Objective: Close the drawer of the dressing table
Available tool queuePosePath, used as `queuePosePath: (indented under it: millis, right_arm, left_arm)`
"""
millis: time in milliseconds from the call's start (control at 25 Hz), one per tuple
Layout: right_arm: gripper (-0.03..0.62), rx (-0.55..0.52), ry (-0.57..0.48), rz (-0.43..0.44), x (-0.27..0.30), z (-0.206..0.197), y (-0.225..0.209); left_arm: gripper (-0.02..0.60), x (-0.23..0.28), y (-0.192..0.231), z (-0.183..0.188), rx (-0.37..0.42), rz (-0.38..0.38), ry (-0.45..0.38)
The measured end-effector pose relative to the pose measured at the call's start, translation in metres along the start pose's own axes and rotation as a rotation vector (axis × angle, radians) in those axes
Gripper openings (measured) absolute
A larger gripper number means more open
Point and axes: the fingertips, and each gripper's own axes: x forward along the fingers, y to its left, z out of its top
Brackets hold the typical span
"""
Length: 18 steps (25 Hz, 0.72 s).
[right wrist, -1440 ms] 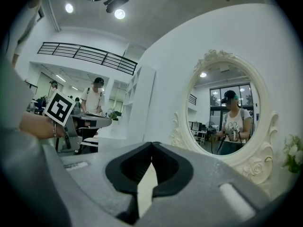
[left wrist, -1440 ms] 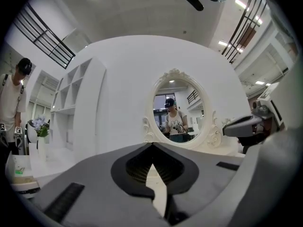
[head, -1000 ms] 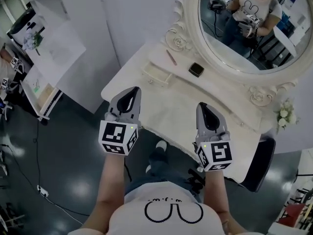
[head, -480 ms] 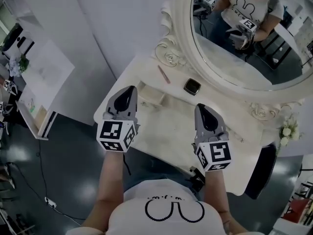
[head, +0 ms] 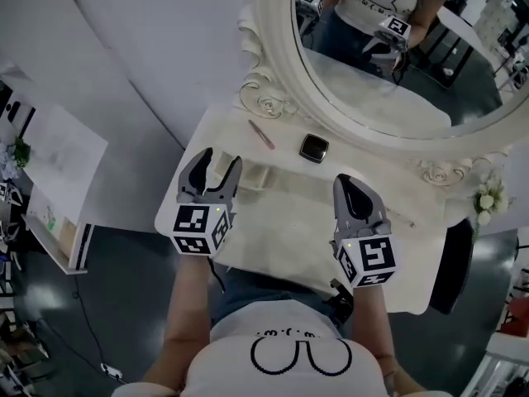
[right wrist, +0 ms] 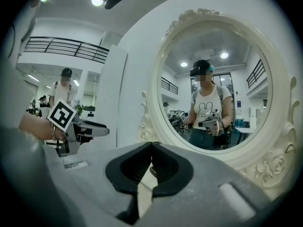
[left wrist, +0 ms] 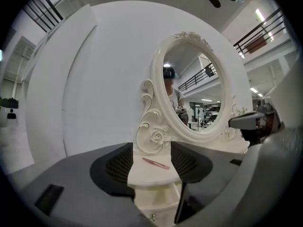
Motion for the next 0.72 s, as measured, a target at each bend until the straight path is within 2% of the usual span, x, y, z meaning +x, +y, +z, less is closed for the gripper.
queuePosePath:
  millis: [360, 720]
  right_arm:
    - [0.002, 0.048, 0.054, -0.137, -0.008, -0.024, 0.010]
    - [0.002, 0.080, 0.168, -0.175, -0.006, -0.068, 0.033]
  left_arm:
    - [0.245, 0.008, 0.003, -0.046, 0.086, -0.123, 0.116]
    - [0.245, 0.005, 0.005, -0.109, 0.029, -0.162, 0.228]
